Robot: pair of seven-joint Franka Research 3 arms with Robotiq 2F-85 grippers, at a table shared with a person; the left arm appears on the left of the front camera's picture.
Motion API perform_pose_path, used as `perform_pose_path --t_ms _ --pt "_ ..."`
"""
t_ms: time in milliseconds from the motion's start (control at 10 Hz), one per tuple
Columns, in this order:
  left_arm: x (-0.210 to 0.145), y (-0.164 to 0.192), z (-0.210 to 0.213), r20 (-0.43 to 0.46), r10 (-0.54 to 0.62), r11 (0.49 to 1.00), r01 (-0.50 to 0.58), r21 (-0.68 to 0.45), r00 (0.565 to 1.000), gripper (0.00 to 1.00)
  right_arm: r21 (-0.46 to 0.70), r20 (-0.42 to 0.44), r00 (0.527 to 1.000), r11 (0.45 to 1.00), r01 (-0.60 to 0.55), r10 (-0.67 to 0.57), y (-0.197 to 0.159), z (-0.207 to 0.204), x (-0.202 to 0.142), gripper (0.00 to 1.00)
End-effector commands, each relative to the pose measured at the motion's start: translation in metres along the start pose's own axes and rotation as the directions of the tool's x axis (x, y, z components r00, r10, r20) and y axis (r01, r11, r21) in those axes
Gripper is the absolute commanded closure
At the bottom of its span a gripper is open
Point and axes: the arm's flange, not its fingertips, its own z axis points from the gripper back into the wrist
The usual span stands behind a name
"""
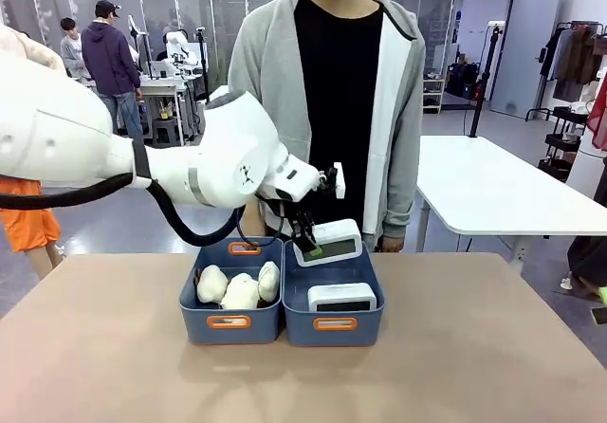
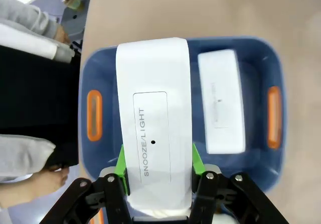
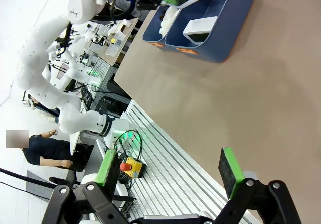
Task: Sort the digital clocks into the basket.
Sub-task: Pick up the Digital clock from the table and place it into the empty Plastic storage basket.
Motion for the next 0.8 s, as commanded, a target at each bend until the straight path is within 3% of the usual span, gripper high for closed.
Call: perform_pose_path --t_ms 0,300,600,700 --pt "0.001 0.014 -0.020 -0.031 0.021 0.999 -0.020 0.032 0.999 1.00 0.007 0.012 1.000 1.000 0.008 -0.008 0.003 0.001 0.002 0.00" --pt "-0.013 0.009 -0.038 -0.046 0.104 0.994 -0.106 -0.041 0.993 1.00 0.007 0.012 1.000 1.000 0.008 -0.008 0.003 0.001 0.002 0.00" --pt "-0.024 0.004 -0.048 -0.058 0.116 0.992 -0.119 -0.046 0.992 1.00 0.007 0.012 1.000 1.000 0.008 -0.008 0.003 0.001 0.002 0.00" --pt "-0.020 0.005 -0.045 -0.052 0.117 0.992 -0.120 -0.051 0.992 0.40 0.007 0.012 1.000 1.000 0.008 -0.008 0.003 0.001 0.002 0.00"
